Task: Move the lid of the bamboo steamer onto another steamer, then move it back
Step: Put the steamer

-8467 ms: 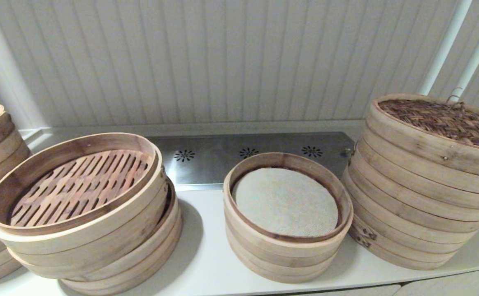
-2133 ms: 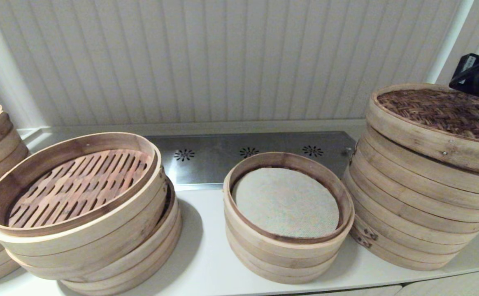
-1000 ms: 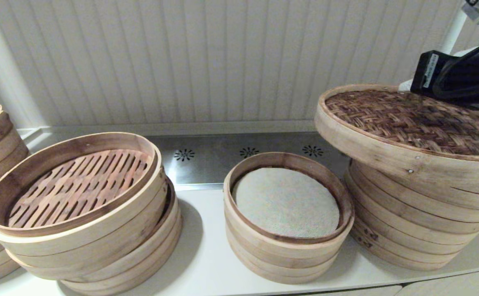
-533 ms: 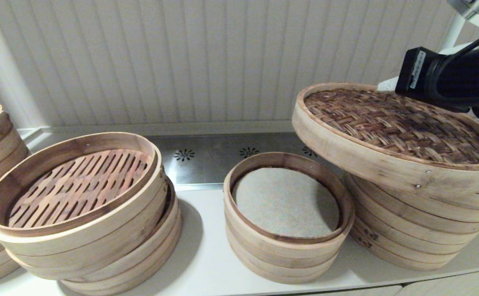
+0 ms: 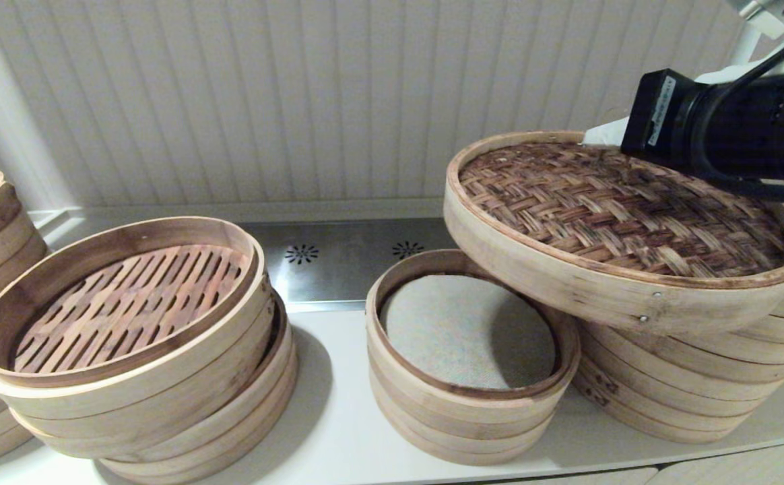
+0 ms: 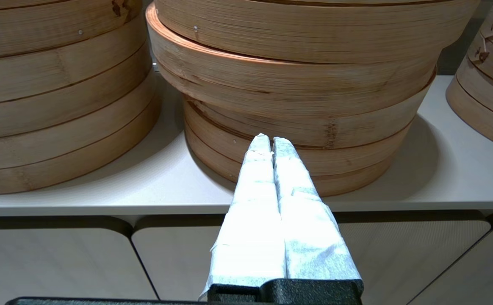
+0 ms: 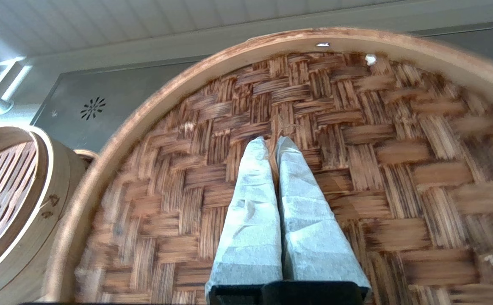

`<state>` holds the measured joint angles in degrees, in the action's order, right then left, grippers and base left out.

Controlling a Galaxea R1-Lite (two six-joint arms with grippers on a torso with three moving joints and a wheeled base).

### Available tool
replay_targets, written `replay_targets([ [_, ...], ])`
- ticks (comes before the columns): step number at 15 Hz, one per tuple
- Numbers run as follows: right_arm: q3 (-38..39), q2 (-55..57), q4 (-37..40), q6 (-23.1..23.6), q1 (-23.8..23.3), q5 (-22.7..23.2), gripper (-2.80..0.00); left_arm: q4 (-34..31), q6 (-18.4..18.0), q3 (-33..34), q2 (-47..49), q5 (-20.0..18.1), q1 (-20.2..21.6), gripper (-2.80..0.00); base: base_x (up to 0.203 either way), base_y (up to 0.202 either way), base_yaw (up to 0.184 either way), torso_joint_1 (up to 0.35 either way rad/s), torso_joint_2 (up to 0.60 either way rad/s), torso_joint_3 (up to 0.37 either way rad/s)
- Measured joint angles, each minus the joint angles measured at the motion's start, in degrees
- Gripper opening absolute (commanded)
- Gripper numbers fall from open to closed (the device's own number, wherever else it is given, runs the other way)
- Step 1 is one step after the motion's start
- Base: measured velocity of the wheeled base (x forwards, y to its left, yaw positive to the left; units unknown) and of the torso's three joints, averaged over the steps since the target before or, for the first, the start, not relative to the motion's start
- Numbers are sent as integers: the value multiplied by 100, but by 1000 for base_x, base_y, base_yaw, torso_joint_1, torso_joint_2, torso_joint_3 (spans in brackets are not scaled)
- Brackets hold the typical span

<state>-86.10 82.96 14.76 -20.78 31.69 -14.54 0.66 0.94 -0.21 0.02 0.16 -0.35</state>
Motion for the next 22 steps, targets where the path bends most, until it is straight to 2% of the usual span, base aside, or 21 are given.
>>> replay_targets([
  [3,76,20,-30,5,162,16,-280,0,-1,0,0,0,0,-280,0,0,0,0,0,0],
  [9,440,39,-611,23,785,-33,-280,2,0,0,0,0,2,-280,0,0,0,0,0,0],
  [12,576,106,-642,9,1088,-8,-280,0,0,0,0,0,2,-280,0,0,0,0,0,0],
  [17,690,367,-739,-25,1134,16,-280,0,0,0,0,0,0,-280,0,0,0,0,0,0],
  [22,930,822,-1533,-18,1068,-27,-280,0,-1,0,0,0,0,-280,0,0,0,0,0,0],
])
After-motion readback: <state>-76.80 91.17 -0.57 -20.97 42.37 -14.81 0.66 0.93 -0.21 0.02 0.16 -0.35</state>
